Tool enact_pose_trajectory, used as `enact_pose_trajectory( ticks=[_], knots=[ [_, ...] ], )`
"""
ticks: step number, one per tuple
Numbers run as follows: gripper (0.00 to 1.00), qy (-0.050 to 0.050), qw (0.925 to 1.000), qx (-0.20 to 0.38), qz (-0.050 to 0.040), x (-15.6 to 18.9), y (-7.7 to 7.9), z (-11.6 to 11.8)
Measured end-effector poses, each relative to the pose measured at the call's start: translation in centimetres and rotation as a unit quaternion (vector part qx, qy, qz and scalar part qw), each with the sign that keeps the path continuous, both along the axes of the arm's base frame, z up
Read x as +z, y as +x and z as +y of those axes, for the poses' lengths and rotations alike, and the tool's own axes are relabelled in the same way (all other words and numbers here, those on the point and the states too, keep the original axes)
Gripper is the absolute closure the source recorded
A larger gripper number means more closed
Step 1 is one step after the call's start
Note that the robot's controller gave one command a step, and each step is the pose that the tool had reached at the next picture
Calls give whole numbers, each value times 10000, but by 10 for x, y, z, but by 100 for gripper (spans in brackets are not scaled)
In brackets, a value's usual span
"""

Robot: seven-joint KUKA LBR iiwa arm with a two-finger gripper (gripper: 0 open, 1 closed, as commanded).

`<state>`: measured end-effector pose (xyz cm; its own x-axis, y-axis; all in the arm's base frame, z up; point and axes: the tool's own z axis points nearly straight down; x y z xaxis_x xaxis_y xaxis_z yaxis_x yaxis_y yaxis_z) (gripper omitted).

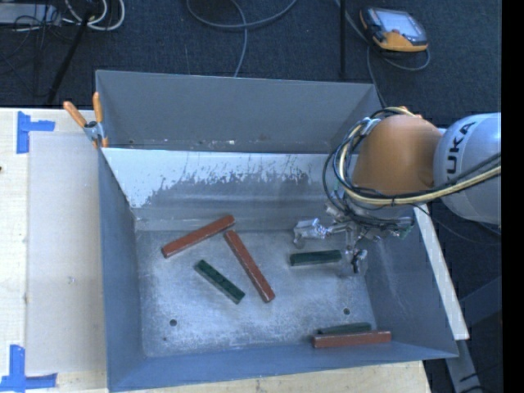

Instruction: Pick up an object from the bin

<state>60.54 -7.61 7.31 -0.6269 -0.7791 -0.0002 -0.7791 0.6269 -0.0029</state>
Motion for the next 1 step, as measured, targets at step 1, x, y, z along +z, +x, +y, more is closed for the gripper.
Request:
enact_pose_trajectory(
  ticks=[1],
  knots=[
    [100,22,10000,-6,11,0,-1,3]
  ],
)
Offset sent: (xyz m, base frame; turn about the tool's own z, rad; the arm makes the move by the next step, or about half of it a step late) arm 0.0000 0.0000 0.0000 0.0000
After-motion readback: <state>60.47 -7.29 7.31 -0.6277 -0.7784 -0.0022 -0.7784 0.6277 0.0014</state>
